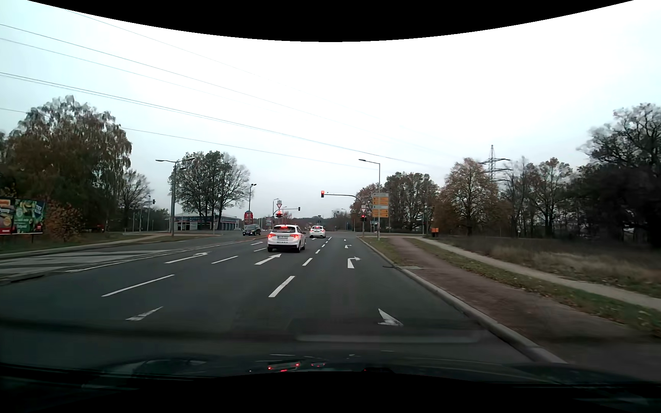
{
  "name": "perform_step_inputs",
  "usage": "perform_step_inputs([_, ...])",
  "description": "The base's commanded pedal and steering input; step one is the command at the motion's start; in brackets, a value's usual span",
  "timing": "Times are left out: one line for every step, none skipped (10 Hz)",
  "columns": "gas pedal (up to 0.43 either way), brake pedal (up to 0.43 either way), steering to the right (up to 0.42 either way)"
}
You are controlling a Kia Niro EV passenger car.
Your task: Follow the waypoints while adhering to traffic rules and regulations
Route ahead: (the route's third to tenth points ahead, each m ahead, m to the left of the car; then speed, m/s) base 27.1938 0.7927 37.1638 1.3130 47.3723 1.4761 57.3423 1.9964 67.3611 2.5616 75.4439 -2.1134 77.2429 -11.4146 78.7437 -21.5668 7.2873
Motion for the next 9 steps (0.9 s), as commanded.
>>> perform_step_inputs([0.000, 0.000, -0.002])
perform_step_inputs([0.000, 0.000, -0.002])
perform_step_inputs([0.000, 0.000, -0.002])
perform_step_inputs([0.000, 0.000, -0.002])
perform_step_inputs([0.000, 0.000, -0.002])
perform_step_inputs([0.000, 0.000, -0.002])
perform_step_inputs([0.020, 0.000, -0.002])
perform_step_inputs([0.028, 0.000, -0.002])
perform_step_inputs([0.028, 0.000, -0.002])
